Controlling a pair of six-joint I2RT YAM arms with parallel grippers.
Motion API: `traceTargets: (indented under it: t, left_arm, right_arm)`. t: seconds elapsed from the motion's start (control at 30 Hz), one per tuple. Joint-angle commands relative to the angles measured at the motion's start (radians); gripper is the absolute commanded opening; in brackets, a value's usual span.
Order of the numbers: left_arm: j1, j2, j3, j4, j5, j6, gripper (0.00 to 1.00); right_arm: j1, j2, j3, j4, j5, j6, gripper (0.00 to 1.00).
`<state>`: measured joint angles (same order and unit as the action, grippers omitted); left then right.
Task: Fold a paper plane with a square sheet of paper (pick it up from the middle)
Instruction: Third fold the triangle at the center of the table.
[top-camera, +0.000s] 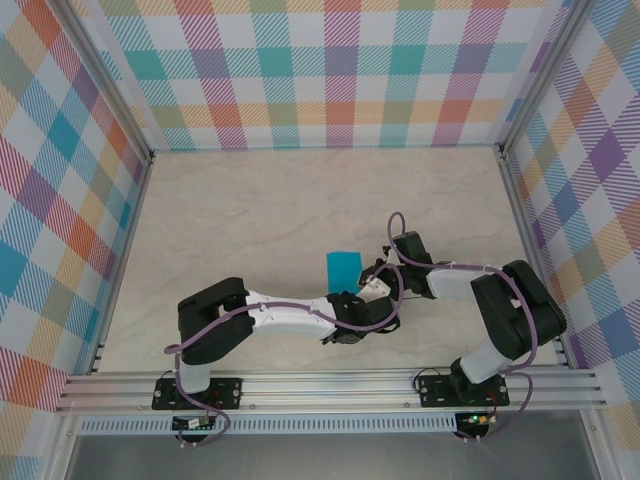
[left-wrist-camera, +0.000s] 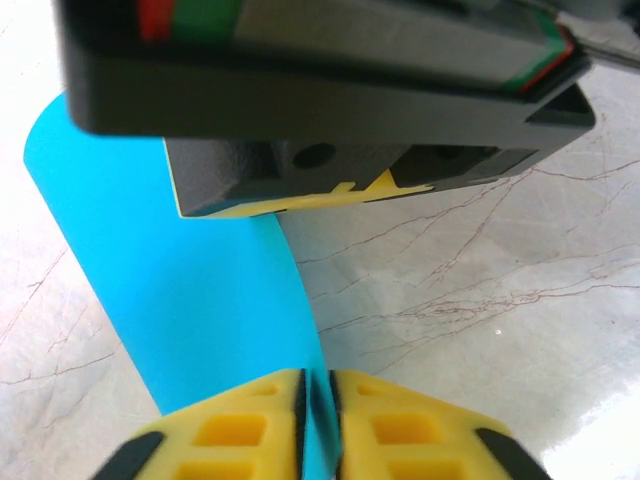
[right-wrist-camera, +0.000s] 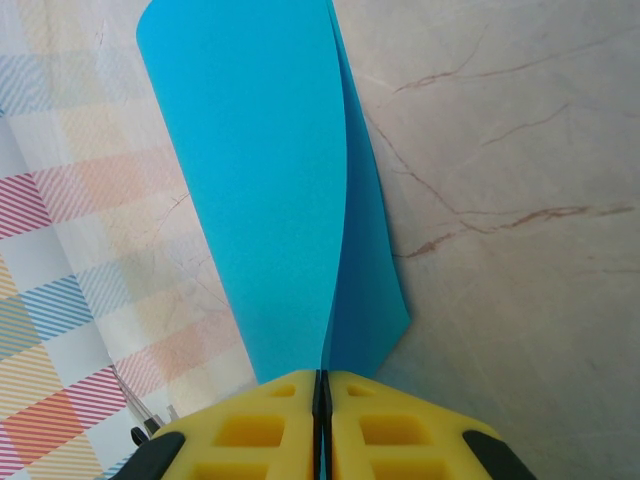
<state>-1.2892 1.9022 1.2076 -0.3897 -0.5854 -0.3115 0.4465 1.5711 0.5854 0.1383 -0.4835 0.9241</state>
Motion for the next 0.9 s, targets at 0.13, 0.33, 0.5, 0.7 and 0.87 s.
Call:
traceTargets:
  t: [0.13, 0.33, 0.5, 0.7, 0.87]
  left_arm:
    - [0.006, -0.093, -0.073, 0.062, 0.067, 0.022, 0.03]
    - [0.078, -0.174, -0.156, 0.171, 0.258, 0.030, 0.00]
    - [0.149, -0.229, -0.206, 0.191, 0.391, 0.031, 0.00]
    - [0.270, -0.281, -0.288, 0.303, 0.598, -0.013, 0.00]
    - [0.355, -0.269, -0.315, 0.347, 0.735, -0.032, 0.00]
  right_arm:
    - [-0.004, -0.006, -0.005, -0.010, 0.001, -0.014, 0.12]
    - [-0.005, -0.050, 0.010, -0.072, 0.026, -0.034, 0.21]
    - [-0.014, -0.125, 0.085, -0.258, 0.115, -0.088, 0.30]
    - [-0.017, -0.106, 0.199, -0.325, 0.070, -0.176, 0.23]
    - [-0.017, 0.026, 0.272, -0.315, -0.001, -0.215, 0.12]
